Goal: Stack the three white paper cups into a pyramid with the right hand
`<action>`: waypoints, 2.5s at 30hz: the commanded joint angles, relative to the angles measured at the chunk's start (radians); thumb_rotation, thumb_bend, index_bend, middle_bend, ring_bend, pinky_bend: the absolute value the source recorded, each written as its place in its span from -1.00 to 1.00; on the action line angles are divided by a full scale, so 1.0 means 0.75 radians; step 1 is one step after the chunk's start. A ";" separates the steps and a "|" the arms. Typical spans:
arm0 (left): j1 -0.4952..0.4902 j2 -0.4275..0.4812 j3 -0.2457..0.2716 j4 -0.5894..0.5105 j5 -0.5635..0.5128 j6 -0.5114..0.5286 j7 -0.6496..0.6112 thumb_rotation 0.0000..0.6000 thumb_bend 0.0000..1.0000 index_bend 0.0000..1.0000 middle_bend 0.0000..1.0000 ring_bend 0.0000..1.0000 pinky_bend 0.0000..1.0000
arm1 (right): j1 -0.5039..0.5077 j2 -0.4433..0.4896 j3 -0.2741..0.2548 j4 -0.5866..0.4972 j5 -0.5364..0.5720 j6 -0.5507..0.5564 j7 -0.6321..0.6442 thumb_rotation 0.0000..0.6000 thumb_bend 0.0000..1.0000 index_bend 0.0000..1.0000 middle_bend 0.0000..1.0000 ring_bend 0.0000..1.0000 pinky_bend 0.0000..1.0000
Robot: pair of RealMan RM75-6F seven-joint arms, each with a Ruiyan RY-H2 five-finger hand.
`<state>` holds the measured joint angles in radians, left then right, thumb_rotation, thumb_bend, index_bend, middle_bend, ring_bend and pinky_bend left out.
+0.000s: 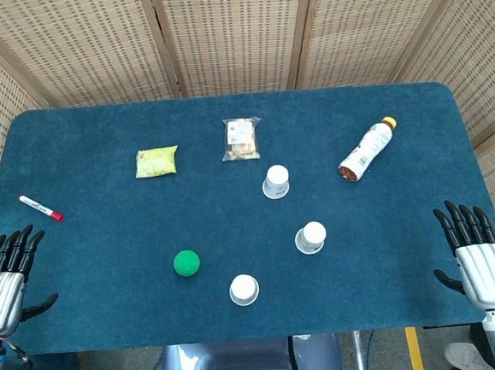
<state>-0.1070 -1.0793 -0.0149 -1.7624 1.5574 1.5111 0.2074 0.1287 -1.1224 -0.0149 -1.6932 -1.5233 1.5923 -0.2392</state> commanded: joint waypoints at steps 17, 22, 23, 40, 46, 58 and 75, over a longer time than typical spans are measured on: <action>-0.040 -0.026 -0.022 0.045 -0.006 -0.058 -0.020 1.00 -1.00 -1.00 -1.00 -1.00 -1.00 | 0.490 -0.021 0.159 -0.026 0.059 -0.749 0.332 1.00 -1.00 -0.68 -0.71 -0.89 -0.77; -0.061 -0.035 -0.035 0.053 -0.038 -0.096 -0.014 1.00 -1.00 -1.00 -1.00 -1.00 -1.00 | 0.603 -0.120 0.217 0.002 0.254 -0.918 0.207 1.00 -1.00 -0.61 -0.65 -0.82 -0.72; -0.066 -0.036 -0.038 0.054 -0.049 -0.107 -0.013 1.00 -1.00 -1.00 -1.00 -1.00 -1.00 | 0.621 -0.142 0.227 0.010 0.290 -0.938 0.184 1.00 -1.00 -0.57 -0.63 -0.79 -0.69; -0.081 -0.034 -0.038 0.044 -0.088 -0.141 0.000 1.00 -1.00 -1.00 -1.00 -1.00 -1.00 | 0.750 -0.397 0.233 0.155 0.581 -0.989 -0.057 1.00 -0.72 -0.35 -0.29 -0.47 -0.26; -0.081 -0.030 -0.038 0.043 -0.091 -0.138 -0.007 1.00 -1.00 -1.00 -1.00 -1.00 -1.00 | 0.759 -0.433 0.223 0.209 0.587 -0.970 -0.072 1.00 -0.44 -0.14 -0.10 -0.25 0.10; -0.079 -0.019 -0.025 0.031 -0.075 -0.136 -0.019 1.00 -1.00 -1.00 -1.00 -1.00 -1.00 | 0.714 -0.256 0.162 -0.035 0.422 -0.916 -0.026 1.00 -0.14 -0.05 -0.01 -0.13 0.29; -0.074 -0.006 0.002 0.018 -0.040 -0.138 -0.012 1.00 -1.00 -1.00 -1.00 -1.00 -1.00 | 0.724 -0.313 0.031 -0.175 0.110 -0.928 -0.134 1.00 -0.14 -0.04 0.00 -0.13 0.29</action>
<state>-0.1622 -1.0834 -0.0139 -1.7492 1.5274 1.4095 0.1986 0.6608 -1.3290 0.0108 -1.8441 -1.4275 0.9049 -0.3201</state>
